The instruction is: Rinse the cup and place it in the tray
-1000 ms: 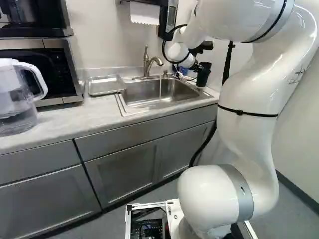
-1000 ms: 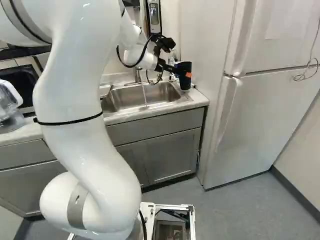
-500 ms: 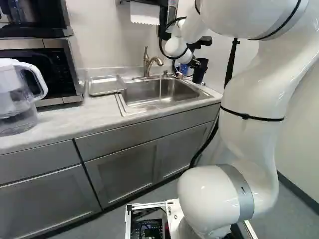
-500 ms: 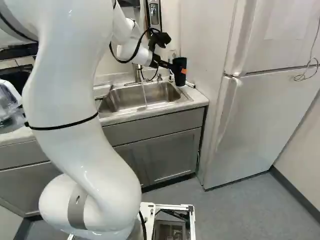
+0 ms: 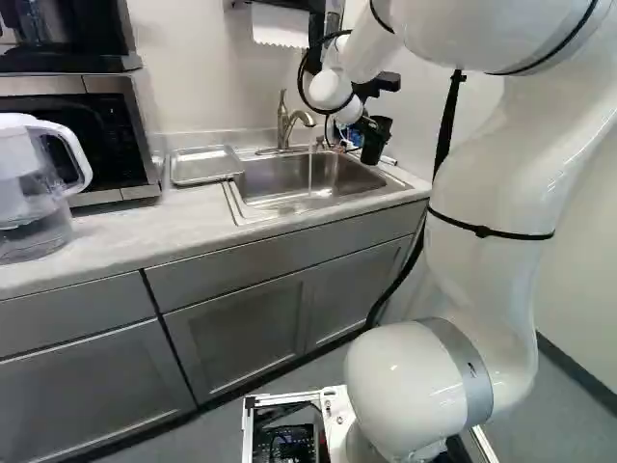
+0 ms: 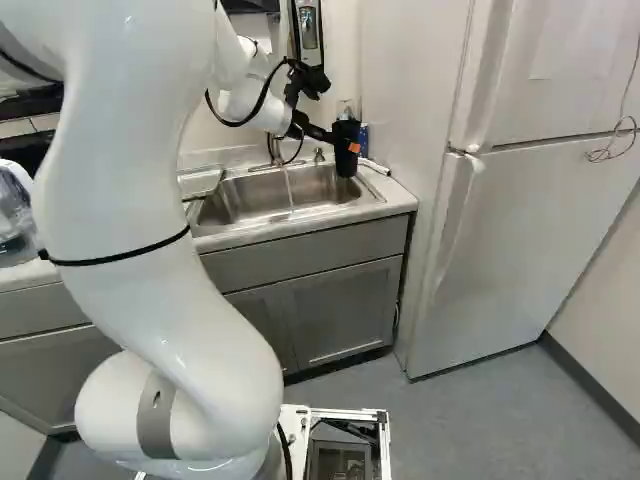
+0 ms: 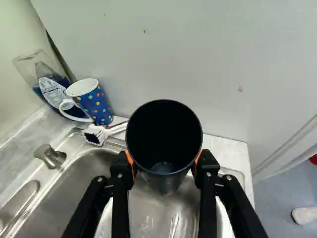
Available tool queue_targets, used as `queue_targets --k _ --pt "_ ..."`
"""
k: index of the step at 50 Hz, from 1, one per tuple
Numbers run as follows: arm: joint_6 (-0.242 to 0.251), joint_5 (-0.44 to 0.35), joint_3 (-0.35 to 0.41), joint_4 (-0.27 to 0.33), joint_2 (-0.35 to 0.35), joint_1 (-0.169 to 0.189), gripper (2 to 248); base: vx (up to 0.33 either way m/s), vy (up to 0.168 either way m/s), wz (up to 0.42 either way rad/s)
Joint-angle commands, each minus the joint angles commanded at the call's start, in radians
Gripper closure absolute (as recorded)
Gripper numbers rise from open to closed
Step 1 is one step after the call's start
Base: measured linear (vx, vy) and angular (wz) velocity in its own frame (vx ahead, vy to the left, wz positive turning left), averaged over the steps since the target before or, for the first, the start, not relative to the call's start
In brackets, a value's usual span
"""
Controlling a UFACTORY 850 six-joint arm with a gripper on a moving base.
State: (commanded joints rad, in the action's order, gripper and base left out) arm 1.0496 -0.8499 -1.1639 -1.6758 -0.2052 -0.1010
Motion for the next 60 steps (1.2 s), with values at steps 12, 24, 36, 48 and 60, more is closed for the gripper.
queue_targets --k 12,24,36,48,60 --pt "0.0 0.0 0.012 -0.005 0.01 -0.027 126 0.0 0.0 0.0" --pt "0.068 0.0 0.022 -0.005 0.019 -0.052 126 0.0 0.0 0.0" --pt "0.138 0.0 0.032 -0.005 0.028 -0.074 126 0.0 0.0 0.0" --pt "0.138 0.0 0.04 -0.007 0.036 -0.093 126 0.0 0.0 0.0" --pt "0.138 0.0 0.047 -0.009 0.042 -0.113 126 0.0 0.0 0.0"
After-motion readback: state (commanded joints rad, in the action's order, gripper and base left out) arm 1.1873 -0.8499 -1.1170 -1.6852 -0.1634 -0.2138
